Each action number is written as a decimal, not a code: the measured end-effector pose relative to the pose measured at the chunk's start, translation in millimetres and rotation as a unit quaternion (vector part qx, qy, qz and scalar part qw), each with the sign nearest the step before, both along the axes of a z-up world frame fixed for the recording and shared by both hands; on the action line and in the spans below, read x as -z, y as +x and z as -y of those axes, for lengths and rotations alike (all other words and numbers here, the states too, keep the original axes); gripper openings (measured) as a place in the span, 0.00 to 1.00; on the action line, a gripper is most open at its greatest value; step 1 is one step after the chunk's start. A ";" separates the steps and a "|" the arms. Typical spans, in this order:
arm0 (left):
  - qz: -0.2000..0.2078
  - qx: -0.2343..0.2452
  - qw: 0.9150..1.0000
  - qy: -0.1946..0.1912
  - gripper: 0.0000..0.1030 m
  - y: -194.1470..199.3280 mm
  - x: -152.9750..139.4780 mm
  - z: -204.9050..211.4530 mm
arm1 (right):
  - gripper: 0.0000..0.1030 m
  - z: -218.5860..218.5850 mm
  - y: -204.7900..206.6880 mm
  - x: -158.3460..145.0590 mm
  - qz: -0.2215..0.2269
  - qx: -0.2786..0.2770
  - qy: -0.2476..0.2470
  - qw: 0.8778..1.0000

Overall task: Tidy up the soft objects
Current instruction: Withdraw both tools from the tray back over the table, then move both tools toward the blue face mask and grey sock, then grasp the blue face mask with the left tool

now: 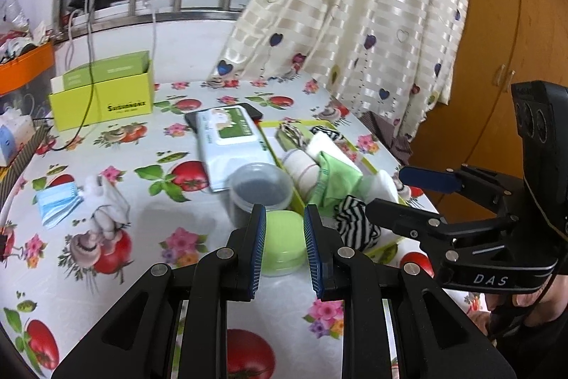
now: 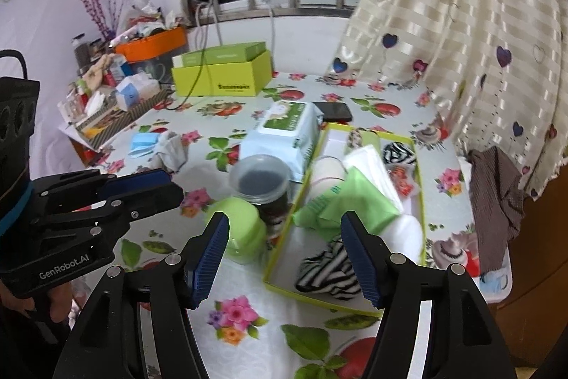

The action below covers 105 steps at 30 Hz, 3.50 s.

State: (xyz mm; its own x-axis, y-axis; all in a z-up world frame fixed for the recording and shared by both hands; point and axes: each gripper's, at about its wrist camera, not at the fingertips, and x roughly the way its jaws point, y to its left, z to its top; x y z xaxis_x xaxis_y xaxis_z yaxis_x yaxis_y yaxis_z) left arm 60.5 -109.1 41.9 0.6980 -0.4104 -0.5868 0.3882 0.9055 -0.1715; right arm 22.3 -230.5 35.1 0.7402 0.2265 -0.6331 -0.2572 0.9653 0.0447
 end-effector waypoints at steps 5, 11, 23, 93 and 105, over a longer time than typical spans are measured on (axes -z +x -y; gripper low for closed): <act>-0.001 -0.015 1.000 0.001 0.22 -0.1 1.9 -12.8 | 0.64 -18.3 2.0 -0.1 0.000 -0.026 -0.002 1.000; -0.011 -0.032 0.999 -0.004 0.22 0.1 10.4 -30.0 | 0.65 -34.9 5.8 -0.1 0.003 -0.051 0.000 0.999; -0.023 -0.068 0.997 -0.009 0.22 0.9 24.1 -64.7 | 0.67 -64.4 7.7 8.2 -0.005 -0.105 0.008 0.994; -0.068 -0.047 0.987 0.138 0.46 159.4 77.9 -245.4 | 0.36 -223.6 175.8 80.6 -0.121 -0.108 0.030 0.986; -0.054 0.009 0.980 0.193 0.47 170.6 80.1 -229.7 | 0.27 -223.6 174.4 81.8 -0.117 -0.120 0.032 0.985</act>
